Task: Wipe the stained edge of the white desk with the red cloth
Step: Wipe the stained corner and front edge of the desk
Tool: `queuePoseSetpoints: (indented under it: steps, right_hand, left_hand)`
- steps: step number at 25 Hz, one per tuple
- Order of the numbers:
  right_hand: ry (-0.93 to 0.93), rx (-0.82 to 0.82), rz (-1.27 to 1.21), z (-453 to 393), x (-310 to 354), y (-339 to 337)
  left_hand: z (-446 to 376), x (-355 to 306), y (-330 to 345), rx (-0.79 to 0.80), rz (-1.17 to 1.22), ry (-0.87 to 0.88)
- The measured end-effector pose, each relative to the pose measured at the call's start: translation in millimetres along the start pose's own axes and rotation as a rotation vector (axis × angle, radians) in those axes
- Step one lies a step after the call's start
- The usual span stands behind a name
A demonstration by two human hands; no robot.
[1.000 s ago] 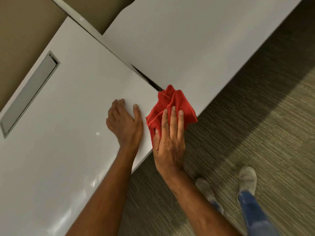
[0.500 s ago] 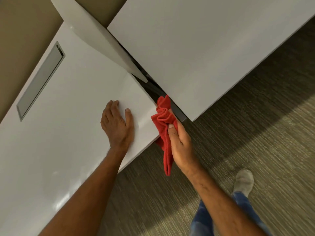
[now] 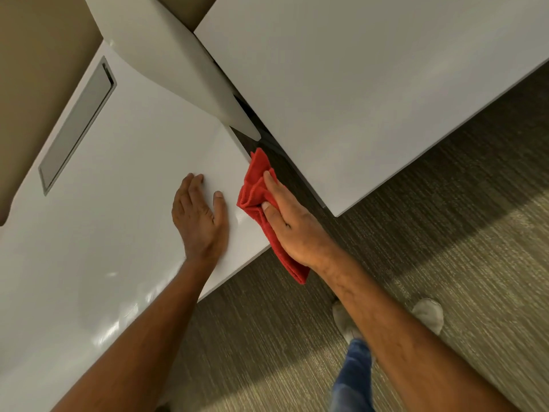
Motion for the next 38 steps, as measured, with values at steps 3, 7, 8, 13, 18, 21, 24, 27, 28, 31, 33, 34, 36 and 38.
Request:
queuePoseSetpoints:
  steps: [3, 7, 8, 13, 18, 21, 24, 27, 28, 31, 33, 34, 36, 38]
  right_hand:
    - [-0.037, 0.035, 0.035, -26, 8, 0]
    - [-0.073, 0.072, 0.073, -63, 20, 1]
    - [-0.074, 0.074, 0.088, -72, 23, 1]
    - [-0.03, 0.052, 0.108, -90, 29, 0]
    - [0.012, 0.034, 0.078, -49, 16, -2]
    - [0.067, 0.006, 0.114, -8, 4, -1]
    - [0.069, -0.017, 0.223, 2, 4, 0]
    - [0.038, -0.051, 0.322, -23, 12, -1]
    - [0.02, -0.062, 0.346, -38, 16, -1]
    - [-0.033, -0.084, 0.408, -91, 29, 2]
    - [-0.039, -0.081, 0.418, -120, 38, 2]
    - [-0.037, -0.071, 0.41, -129, 40, 2]
    - [-0.022, -0.046, 0.372, -132, 40, 2]
    - [-0.015, -0.034, 0.33, -118, 38, 0]
  left_hand:
    - [-1, 2, 2, 0.002, -0.007, -0.004]
    - [-2, 3, 3, 0.003, -0.008, 0.002]
    - [-2, 4, 3, 0.003, -0.007, -0.001]
    - [-1, 1, 2, 0.005, -0.007, -0.002]
    - [-2, 3, 2, -0.001, -0.01, 0.009]
    - [-1, 3, 2, -0.011, -0.018, 0.022]
    - [-2, 6, 3, -0.013, -0.017, 0.021]
    - [-4, 9, 6, -0.006, -0.023, 0.015]
    - [-4, 9, 7, -0.002, -0.024, 0.013]
    - [-5, 10, 8, 0.0, -0.015, 0.017]
    - [-5, 11, 8, 0.0, -0.002, 0.014]
    - [-5, 11, 8, 0.003, 0.002, 0.011]
    - [-6, 10, 8, 0.012, 0.003, 0.005]
    - [-5, 10, 7, 0.01, 0.004, 0.007]
Point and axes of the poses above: each hand's wrist, its own z-axis away from the middle knuckle, its own y-axis out of the palm, x = y × z, the point moved 8 cm from there along -z, towards the middle knuckle, and after that the axes turned 5 degrees about -y, right-handed, at the moved point
